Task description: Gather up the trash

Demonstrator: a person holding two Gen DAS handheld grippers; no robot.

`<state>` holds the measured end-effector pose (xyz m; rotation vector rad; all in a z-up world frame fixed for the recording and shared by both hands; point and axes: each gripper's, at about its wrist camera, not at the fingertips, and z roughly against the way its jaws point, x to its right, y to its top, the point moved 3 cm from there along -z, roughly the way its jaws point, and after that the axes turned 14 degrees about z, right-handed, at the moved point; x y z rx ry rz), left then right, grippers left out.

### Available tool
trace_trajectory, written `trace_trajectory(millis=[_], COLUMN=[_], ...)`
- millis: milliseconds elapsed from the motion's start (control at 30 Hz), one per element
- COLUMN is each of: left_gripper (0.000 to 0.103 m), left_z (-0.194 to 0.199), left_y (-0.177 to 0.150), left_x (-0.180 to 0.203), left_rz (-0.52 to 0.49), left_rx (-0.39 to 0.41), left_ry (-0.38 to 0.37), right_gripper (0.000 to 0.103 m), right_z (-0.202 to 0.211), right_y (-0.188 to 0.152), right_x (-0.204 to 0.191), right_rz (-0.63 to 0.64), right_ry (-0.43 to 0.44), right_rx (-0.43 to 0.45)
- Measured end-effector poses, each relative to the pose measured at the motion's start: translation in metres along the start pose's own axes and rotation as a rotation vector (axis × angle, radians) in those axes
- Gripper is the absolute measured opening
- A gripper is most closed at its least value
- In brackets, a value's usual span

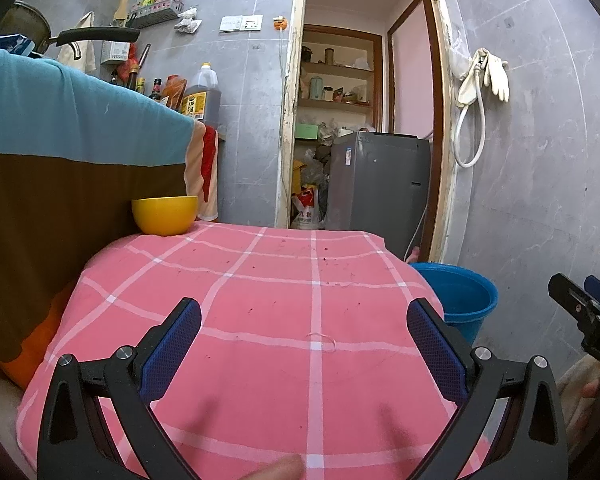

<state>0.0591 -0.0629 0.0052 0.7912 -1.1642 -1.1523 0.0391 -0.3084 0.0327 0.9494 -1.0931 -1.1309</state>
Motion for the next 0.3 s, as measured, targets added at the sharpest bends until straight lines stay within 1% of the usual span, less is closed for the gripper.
trace_trajectory(millis=[300], left_gripper=[0.101], left_z=[-0.0018], left_y=[-0.0002], left_x=[-0.0036], left_rz=[0.003], left_rx=[0.002], left_ry=[0.005], right_gripper=[0.103], right_z=[-0.0001], right_y=[0.0003], right_x=[-0.0014], right_rz=[-0.002], right_ry=[-0.002], right_rx=[-0.001])
